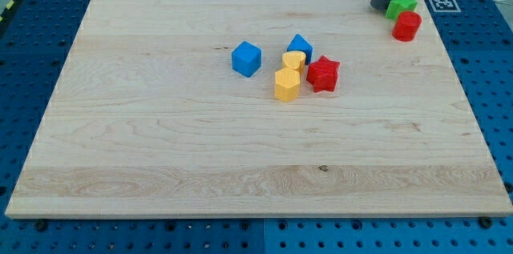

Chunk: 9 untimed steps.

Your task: Move blue triangle towards center right

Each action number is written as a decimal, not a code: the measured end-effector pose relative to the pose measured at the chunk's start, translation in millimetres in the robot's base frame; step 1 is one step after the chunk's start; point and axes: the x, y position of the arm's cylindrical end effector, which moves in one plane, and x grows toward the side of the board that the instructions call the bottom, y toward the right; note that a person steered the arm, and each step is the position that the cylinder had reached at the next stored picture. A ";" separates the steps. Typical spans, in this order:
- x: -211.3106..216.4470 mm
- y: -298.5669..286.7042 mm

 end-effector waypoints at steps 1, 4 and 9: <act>6.8 -55.2; 87.4 -184.8; 125.4 -132.6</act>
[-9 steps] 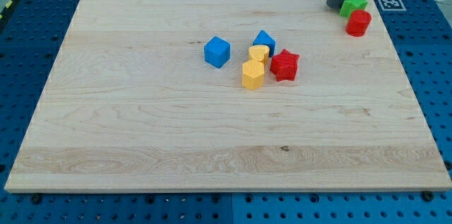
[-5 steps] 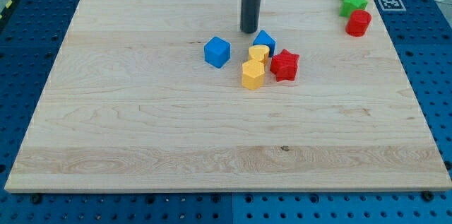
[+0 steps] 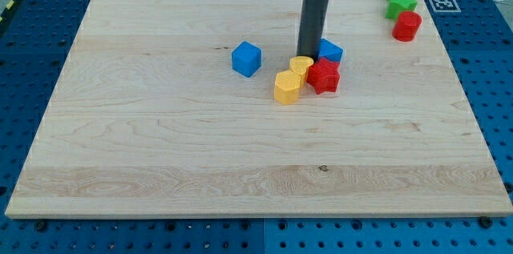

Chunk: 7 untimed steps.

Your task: Move blue triangle towards center right

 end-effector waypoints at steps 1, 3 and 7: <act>0.3 17.2; 5.0 50.1; 25.4 107.1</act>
